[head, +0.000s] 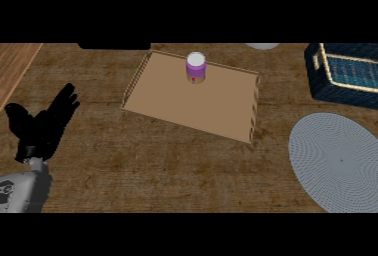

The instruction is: Pick the lemon from the placemat and place it in the basket

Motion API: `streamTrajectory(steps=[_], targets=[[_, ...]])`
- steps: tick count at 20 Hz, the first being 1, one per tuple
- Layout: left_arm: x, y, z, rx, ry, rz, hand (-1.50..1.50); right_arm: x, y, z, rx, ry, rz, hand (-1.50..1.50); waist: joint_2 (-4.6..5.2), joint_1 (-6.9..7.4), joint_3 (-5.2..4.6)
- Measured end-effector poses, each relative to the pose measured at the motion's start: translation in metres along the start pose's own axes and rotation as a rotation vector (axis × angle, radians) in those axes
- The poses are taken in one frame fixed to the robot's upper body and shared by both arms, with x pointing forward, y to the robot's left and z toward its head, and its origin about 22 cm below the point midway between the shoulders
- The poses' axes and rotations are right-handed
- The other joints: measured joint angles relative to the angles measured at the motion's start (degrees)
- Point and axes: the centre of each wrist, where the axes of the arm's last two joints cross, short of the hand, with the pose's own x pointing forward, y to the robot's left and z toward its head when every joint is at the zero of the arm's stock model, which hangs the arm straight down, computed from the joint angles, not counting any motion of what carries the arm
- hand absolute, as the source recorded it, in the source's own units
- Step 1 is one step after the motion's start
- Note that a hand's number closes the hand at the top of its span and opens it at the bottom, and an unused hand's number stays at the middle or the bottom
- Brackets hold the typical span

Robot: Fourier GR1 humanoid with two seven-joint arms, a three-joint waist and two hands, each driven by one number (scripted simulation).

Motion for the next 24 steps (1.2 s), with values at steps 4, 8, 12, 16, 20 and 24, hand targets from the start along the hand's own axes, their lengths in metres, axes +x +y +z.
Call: streamTrajectory(steps=[4,8,12,16,20,24], targets=[[-0.002,0.002,0.002,-0.002,0.003,0.002,0.0,-0.032,0.004,-0.014,-0.004,0.003,0.001,1.5,-0.01,0.06,0.01],[-0.001,-0.004,-0.002,0.004,0.001,0.002,0.0,-0.061,0.014,-0.023,-0.004,0.01,-0.03,1.5,0.01,0.0,0.01],[-0.001,-0.001,-0.005,0.0,0.0,0.001,0.0,-0.08,0.016,-0.033,-0.051,0.05,-0.038,-1.5,0.11,0.23,0.01],[0.001,-0.002,-0.004,-0.01,-0.002,0.008,0.0,-0.099,0.023,-0.04,-0.114,0.138,-0.058,-1.5,0.17,0.59,0.02],[0.004,-0.006,-0.005,-0.009,-0.006,0.004,0.0,-0.113,0.026,-0.048,-0.11,0.136,-0.054,-1.5,0.22,0.76,0.04],[0.003,-0.009,-0.002,-0.012,-0.001,0.007,0.0,-0.119,0.024,-0.052,-0.093,0.092,-0.09,-1.5,0.2,0.73,0.06]])
